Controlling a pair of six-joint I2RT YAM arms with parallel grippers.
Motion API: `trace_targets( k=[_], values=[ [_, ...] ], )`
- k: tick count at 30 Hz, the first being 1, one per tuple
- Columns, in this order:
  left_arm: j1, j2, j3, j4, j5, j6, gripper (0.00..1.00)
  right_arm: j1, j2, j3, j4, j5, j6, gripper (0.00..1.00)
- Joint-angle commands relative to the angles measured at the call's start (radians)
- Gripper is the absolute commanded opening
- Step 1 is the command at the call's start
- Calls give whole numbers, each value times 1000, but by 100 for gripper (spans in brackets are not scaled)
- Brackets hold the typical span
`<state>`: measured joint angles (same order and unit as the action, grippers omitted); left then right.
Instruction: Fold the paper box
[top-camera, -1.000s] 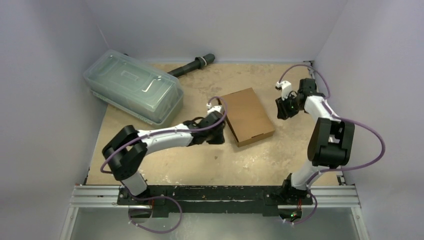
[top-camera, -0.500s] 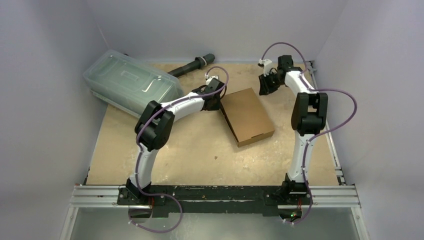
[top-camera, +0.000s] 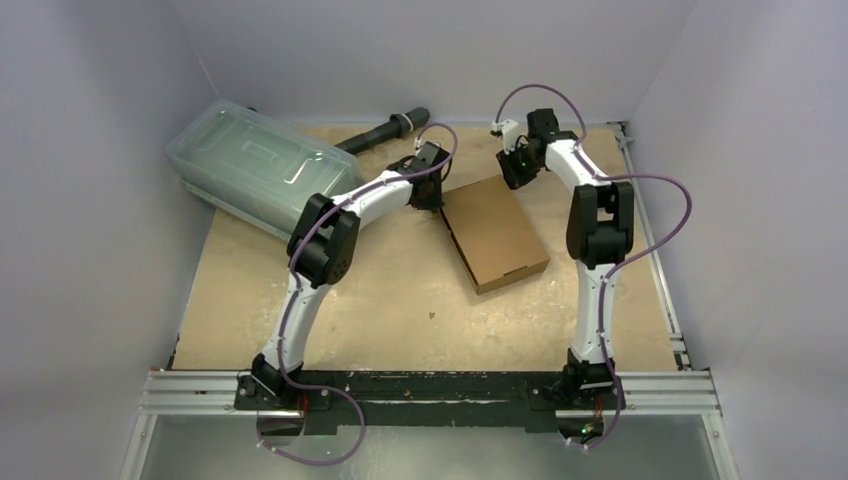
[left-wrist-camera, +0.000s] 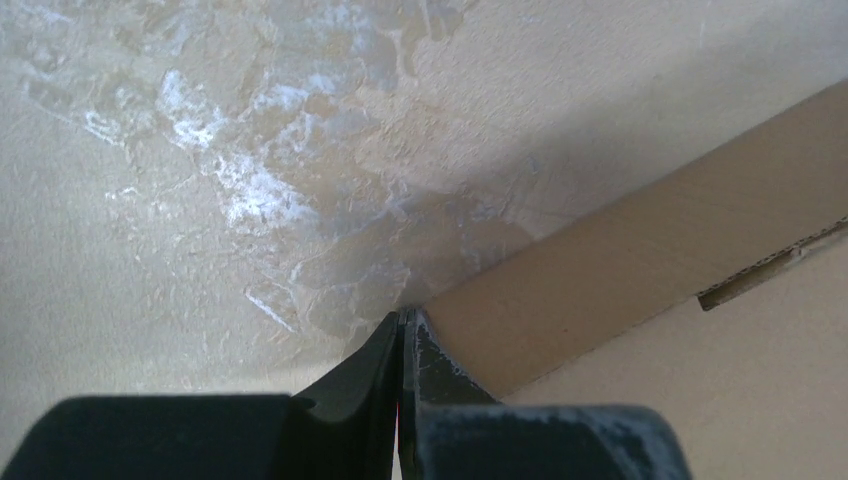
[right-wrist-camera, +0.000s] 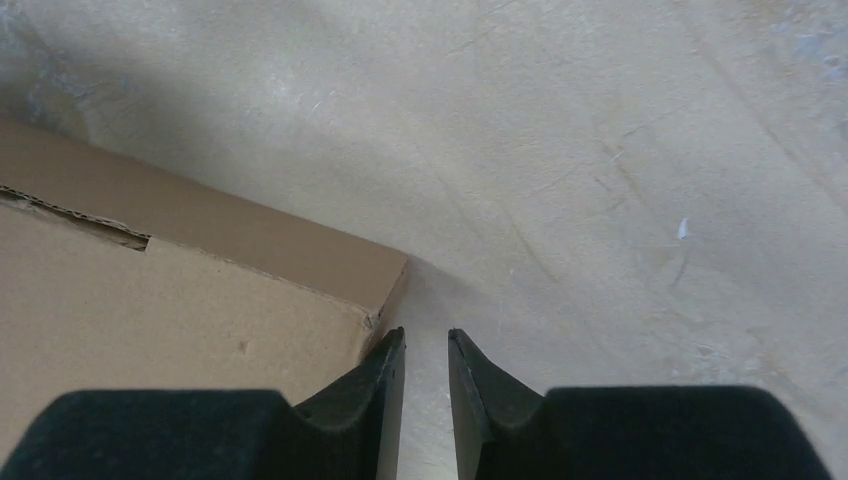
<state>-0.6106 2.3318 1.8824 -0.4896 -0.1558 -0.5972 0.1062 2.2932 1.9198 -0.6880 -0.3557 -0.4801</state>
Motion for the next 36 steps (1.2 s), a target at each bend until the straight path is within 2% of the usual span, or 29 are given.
trace_targets(
  k=[1, 5, 10, 12, 17, 21, 25, 29, 32, 36],
  values=[
    [-37, 37, 102, 68, 161, 9, 0, 74, -81, -46, 21, -58, 25, 27],
    [-29, 28, 111, -37, 6, 11, 1, 43, -95, -63, 55, 50, 94, 32],
    [-4, -129, -62, -29, -82, 16, 10, -83, -138, -100, 60, 37, 81, 38],
    [-5, -209, -143, -8, -62, 26, 12, -126, -195, -181, 74, 14, 57, 40],
    [-24, -451, -451, 107, 123, 16, 14, -148, -431, -501, 144, 13, -19, 44],
    [-142, -616, -710, 203, 151, -110, 14, -159, -598, -732, 167, 16, -61, 43],
    [-322, -676, -866, 262, 98, -346, 13, -170, -714, -876, 175, 36, -82, 41],
    [-445, -637, -844, 218, -57, -486, 10, -172, -763, -943, 188, 39, -84, 40],
    [-468, -545, -739, 141, -86, -501, 8, -172, -767, -968, 204, 48, -79, 39],
    [-471, -461, -642, 130, -108, -477, 6, -172, -763, -998, 231, 69, -82, 38]
  ],
)
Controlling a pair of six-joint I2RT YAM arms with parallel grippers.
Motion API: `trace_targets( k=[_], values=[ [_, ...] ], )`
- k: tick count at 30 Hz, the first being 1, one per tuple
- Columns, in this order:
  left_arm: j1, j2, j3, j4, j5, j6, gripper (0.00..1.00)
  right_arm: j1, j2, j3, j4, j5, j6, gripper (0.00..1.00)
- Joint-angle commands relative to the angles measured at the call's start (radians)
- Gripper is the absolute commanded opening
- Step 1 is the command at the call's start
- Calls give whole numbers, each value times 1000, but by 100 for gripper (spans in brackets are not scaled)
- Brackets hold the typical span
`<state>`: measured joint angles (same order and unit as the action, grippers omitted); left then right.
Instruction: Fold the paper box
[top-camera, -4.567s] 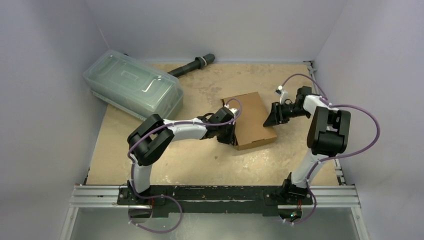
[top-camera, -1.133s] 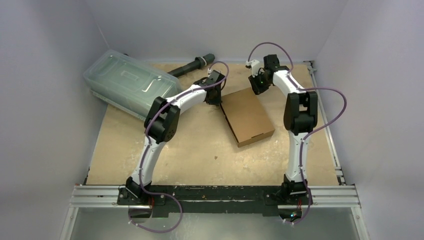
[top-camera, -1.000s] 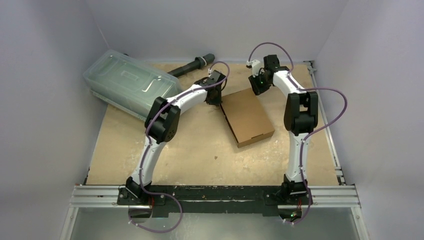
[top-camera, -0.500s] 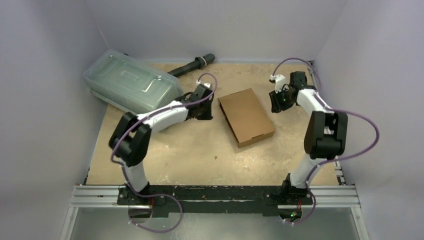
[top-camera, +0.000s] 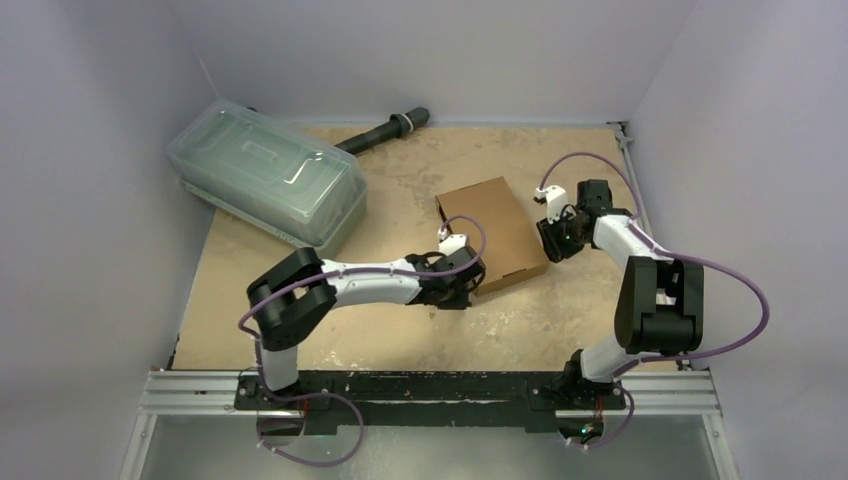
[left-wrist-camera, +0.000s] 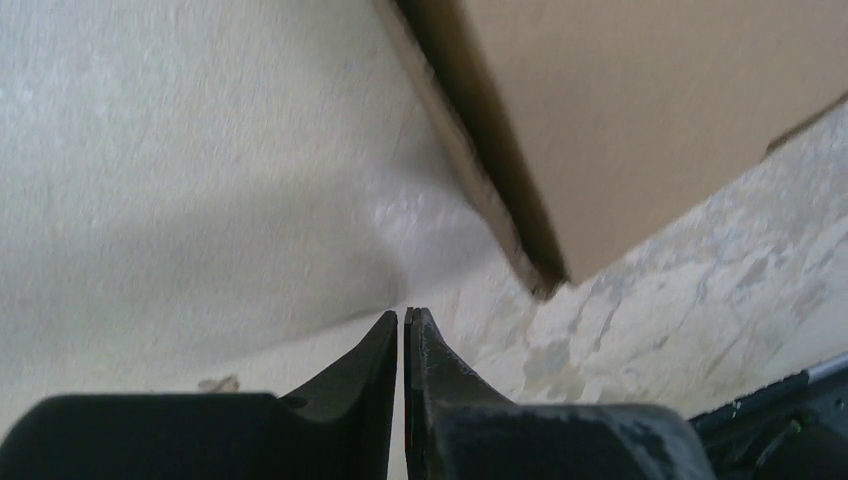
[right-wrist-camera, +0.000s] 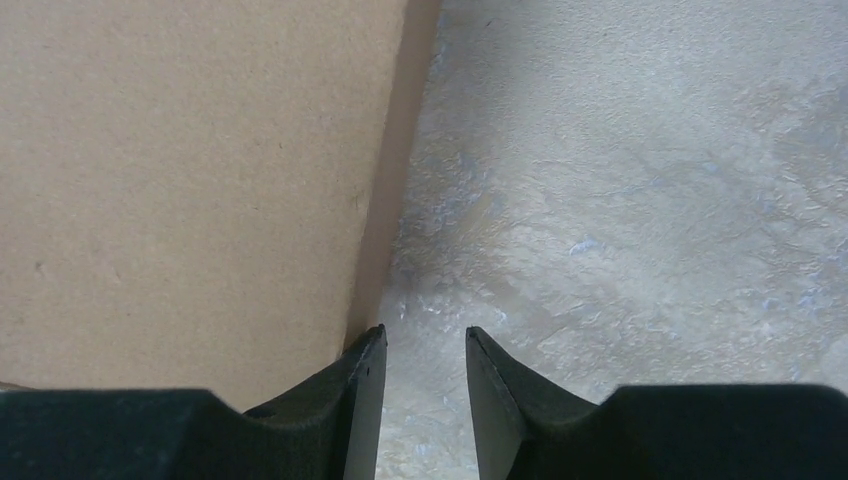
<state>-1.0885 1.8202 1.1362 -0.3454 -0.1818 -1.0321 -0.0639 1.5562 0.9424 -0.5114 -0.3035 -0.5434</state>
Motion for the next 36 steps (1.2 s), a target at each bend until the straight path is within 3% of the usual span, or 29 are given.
trace_targets(
  k=[1, 11, 14, 18, 20, 26, 30, 36],
  values=[
    [7, 68, 135, -25, -96, -35, 5, -2, -24, -25, 54, 18, -23, 38],
    [9, 321, 550, -175, -116, 103, 1, 112, -81, -50, 30, -21, 0, 35],
    [9, 258, 489, -191, -151, 105, 2, 68, -94, -34, 37, -12, 10, 38],
    [29, 79, 272, -185, -160, 127, 9, -72, -93, 22, 32, -15, -7, 50],
    [48, -21, 151, -137, -104, 156, 14, -137, -88, 75, -5, -66, -25, 60],
    [151, -336, -216, 267, 166, 209, 57, -184, -87, 168, -98, -351, -20, 98],
    [261, -319, -269, 485, 293, 176, 74, -184, -25, 194, -111, -538, 61, 99],
    [304, -105, -93, 498, 295, 134, 80, -183, 107, 235, -50, -561, 147, 99]
  ],
)
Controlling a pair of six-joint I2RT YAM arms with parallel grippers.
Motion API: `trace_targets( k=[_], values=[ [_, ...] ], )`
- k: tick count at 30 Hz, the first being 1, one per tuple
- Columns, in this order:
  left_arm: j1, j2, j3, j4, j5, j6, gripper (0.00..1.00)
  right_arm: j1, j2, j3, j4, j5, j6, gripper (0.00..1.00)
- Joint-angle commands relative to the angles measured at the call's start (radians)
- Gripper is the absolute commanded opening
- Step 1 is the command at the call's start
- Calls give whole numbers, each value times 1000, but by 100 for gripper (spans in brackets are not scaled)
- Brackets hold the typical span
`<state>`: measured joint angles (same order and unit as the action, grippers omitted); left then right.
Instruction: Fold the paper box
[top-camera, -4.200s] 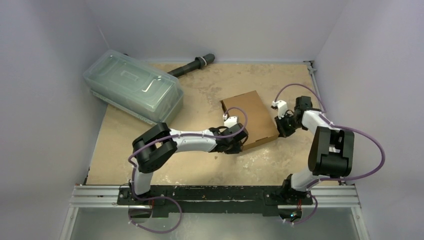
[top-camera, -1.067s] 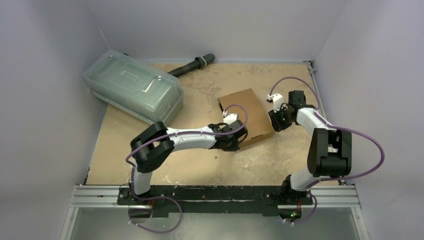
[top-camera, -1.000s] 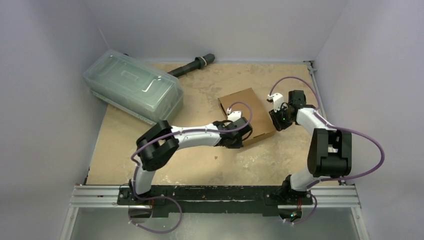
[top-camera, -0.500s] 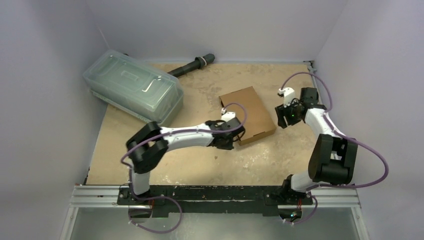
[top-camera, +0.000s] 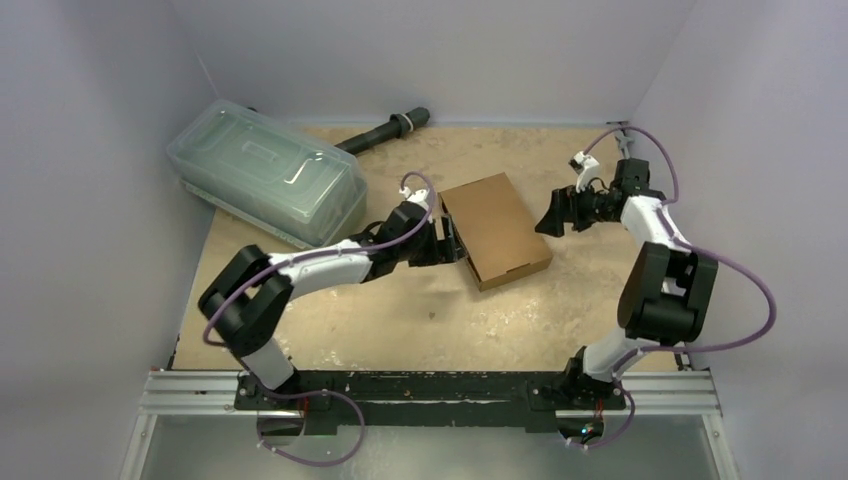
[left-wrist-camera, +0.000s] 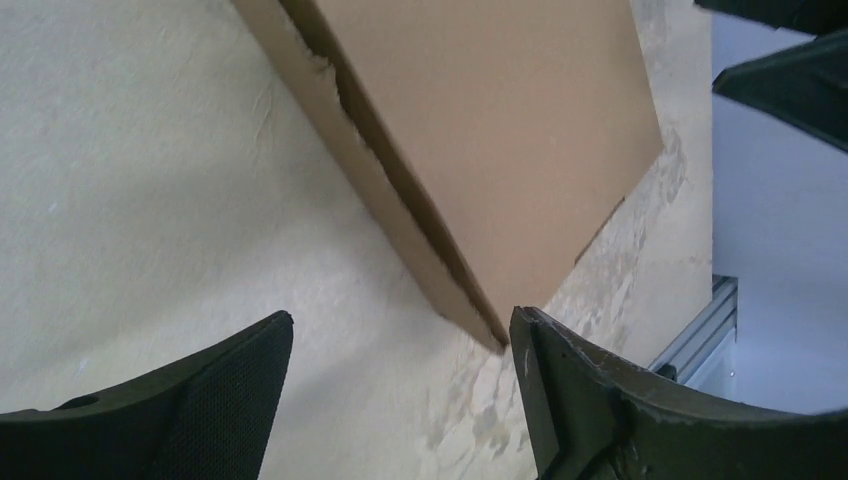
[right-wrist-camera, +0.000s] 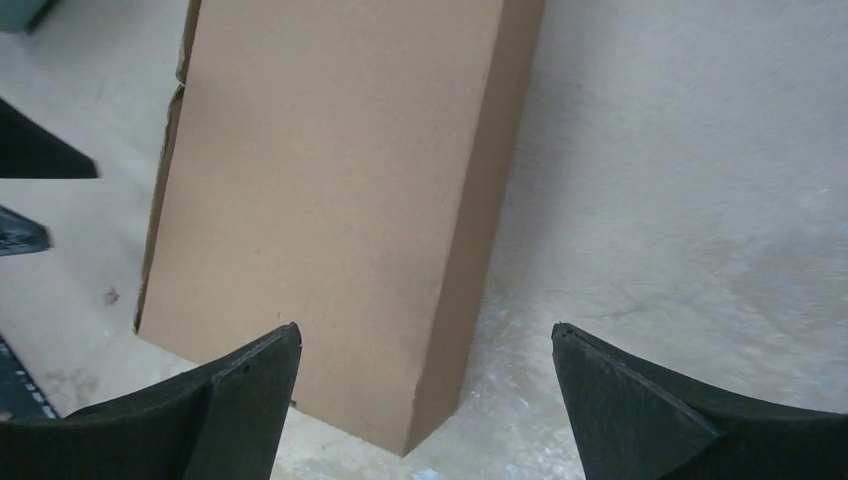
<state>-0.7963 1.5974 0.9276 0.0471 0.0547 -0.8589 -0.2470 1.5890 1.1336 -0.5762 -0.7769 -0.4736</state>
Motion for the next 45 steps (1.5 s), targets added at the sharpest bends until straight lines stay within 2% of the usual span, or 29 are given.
trace_targets(
  k=[1, 4, 6, 7, 10, 17, 23, 26, 32, 35, 40, 45],
  values=[
    [14, 158, 146, 99, 57, -45, 80, 0, 97, 53, 14, -90, 83, 99],
    [17, 259, 220, 81, 56, -74, 80, 0, 157, 67, 16, -110, 101, 96],
    [18, 302, 248, 81, 59, -87, 76, 0, 185, 68, 20, -121, 108, 93],
    [19, 316, 252, 88, 61, -93, 71, 0, 196, 66, 20, -131, 109, 92],
    [26, 333, 234, 119, 71, -118, 41, 2, 210, 70, 1, -161, 99, 84],
    [30, 365, 224, 131, 88, -127, 16, 37, 171, 107, -51, -175, 70, 71],
    [43, 401, 229, 181, 118, -133, 4, 91, 98, 144, -88, -155, 78, 63],
    [52, 415, 232, 188, 126, -131, 0, 100, 73, 161, -83, -142, 96, 62],
    [74, 429, 203, 182, 122, -110, 0, 120, 16, 178, -65, -87, 101, 63],
    [84, 445, 195, 193, 125, -107, 0, 186, -6, 205, -123, -77, 83, 61],
    [103, 461, 198, 176, 118, -87, 0, 323, -94, 181, -89, -27, 122, 62],
    [132, 433, 161, 153, 106, -77, 0, 456, -132, 163, -140, -10, 63, 62]
  ],
)
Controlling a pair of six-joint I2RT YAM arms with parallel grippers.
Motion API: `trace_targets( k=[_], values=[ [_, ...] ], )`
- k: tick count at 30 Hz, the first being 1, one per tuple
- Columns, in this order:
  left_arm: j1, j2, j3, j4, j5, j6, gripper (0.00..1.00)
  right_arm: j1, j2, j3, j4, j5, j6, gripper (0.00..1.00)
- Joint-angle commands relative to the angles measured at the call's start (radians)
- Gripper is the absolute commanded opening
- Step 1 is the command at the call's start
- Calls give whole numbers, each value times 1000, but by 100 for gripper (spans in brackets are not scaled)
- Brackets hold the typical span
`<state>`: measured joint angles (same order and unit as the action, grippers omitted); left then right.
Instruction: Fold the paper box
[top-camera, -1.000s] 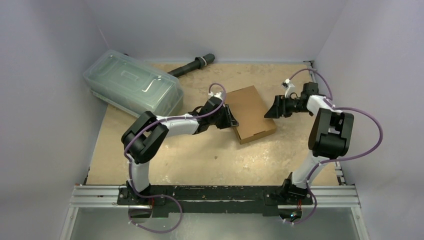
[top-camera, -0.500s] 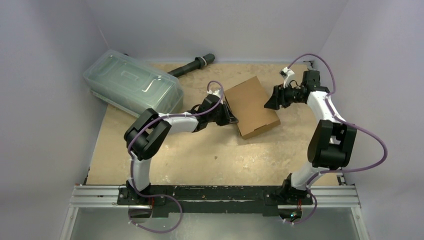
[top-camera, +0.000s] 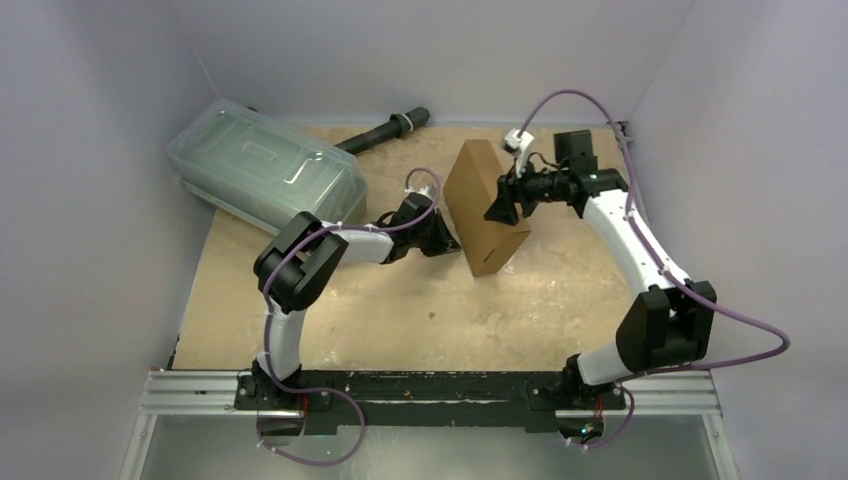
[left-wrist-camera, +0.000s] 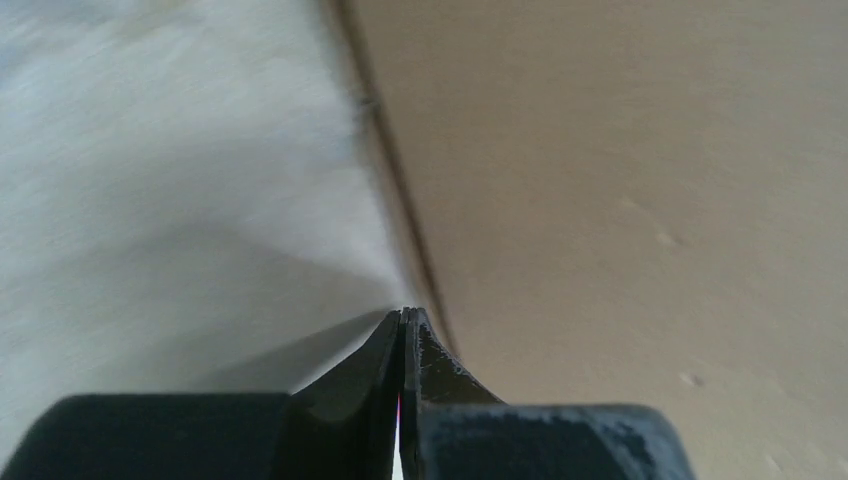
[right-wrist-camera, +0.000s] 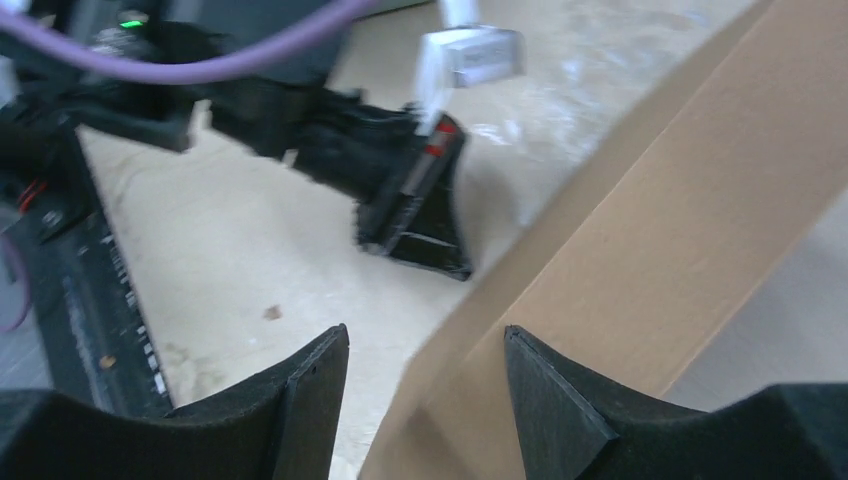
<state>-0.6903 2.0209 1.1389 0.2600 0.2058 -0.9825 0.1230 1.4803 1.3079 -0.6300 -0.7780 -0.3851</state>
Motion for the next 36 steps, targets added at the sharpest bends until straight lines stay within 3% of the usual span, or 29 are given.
trace_targets(
  k=[1, 10, 14, 18, 22, 23, 25, 28, 30, 36],
  values=[
    [29, -4, -65, -60, -51, 48, 0, 112, -31, -12, -100, -12, -47, 62],
    [38, -208, -209, -110, -60, 68, 7, 221, -68, 37, -255, -124, -217, 62],
    [37, -365, -281, -114, -57, 94, 8, 236, -71, 104, -240, -150, -174, 63],
    [38, -472, -318, -121, -68, 128, 17, 48, -116, 118, -77, -184, 35, 63],
    [37, -457, -301, -91, -68, 136, 16, -264, -188, -93, 386, -165, 480, 66],
    [37, -441, -290, -89, -61, 136, 15, -301, -184, -121, 405, -116, 493, 65],
    [37, -421, -276, -84, -54, 136, 11, -309, -153, -125, 371, 112, 383, 56],
    [38, -428, -261, -122, -83, 154, 5, -293, -22, -78, 242, 153, 235, 21],
    [38, -442, -247, -149, -115, 173, 2, -250, 34, -49, 174, 154, 179, 8],
    [37, -437, -197, -225, -170, 218, 0, -13, 68, 16, 111, 253, 121, 0]
  ],
)
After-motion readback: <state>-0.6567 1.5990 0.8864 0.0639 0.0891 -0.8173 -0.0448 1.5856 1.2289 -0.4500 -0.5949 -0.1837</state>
